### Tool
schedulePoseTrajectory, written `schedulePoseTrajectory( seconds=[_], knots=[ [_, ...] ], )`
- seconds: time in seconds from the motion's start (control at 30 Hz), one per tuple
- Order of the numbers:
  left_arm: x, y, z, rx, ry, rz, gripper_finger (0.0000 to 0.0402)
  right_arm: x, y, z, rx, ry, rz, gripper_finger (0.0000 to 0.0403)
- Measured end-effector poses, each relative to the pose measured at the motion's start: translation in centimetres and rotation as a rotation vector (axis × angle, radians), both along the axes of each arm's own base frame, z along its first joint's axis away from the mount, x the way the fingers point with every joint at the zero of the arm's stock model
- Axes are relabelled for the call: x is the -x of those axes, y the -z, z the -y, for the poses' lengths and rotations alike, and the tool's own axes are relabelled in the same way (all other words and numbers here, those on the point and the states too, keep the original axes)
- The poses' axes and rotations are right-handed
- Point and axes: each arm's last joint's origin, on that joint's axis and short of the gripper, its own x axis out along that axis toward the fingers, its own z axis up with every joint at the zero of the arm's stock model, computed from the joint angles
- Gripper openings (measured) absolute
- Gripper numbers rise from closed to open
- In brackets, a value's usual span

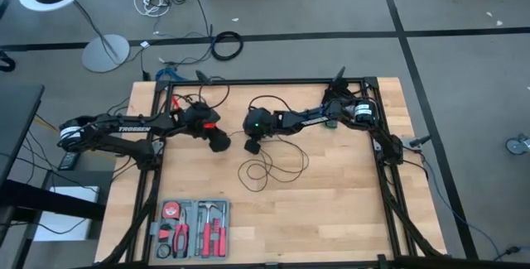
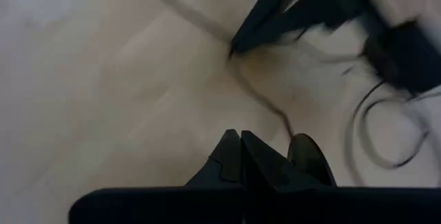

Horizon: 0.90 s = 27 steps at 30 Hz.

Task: Coil cords
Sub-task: Coil the black wire onto the black spool

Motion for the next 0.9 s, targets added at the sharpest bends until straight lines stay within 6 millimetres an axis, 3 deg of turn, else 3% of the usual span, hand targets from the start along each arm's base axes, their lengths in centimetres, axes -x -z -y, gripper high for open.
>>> schedulePoseTrajectory(
  seconds=[0.27,0.43,0.6,0.77,0.9],
  knots=[
    [-1.1,-1.5,-0.7,-0.078,-0.076,0.182,0.0,-0.5,0.0,-2.1,-0.001,-0.017,0.026,0.0],
    [-1.0,-1.8,-1.2,-0.172,-0.236,0.18,0.0,-1.2,-0.2,-4.1,-0.032,-0.091,0.103,0.0],
    [-0.9,-1.8,-1.4,-0.214,-0.292,0.163,0.0,-2.4,-1.5,-5.7,-0.01,-0.225,0.267,0.0],
    [-0.9,-1.9,-1.4,-0.222,-0.307,0.166,0.0,-3.1,-2.7,-5.3,0.038,-0.276,0.348,0.0],
    [-1.0,-1.9,-1.4,-0.213,-0.315,0.17,0.0,-3.5,-3.8,-3.9,0.06,-0.279,0.383,0.0]
  ],
)
